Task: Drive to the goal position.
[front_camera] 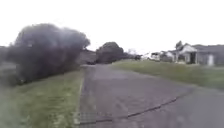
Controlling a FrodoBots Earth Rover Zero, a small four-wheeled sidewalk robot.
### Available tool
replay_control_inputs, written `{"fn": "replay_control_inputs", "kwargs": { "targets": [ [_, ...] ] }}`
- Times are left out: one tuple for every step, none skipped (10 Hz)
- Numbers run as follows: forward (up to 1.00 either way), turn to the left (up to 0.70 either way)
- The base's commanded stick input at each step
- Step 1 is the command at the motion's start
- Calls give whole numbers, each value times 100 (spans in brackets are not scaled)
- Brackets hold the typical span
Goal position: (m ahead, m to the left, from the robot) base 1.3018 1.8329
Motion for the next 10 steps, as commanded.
{"fn": "replay_control_inputs", "kwargs": {
  "targets": [
    [0,-45],
    [0,-45],
    [0,-45],
    [0,-45],
    [0,-45],
    [0,-45],
    [0,-45],
    [0,-45],
    [0,-45],
    [0,-45]
  ]
}}
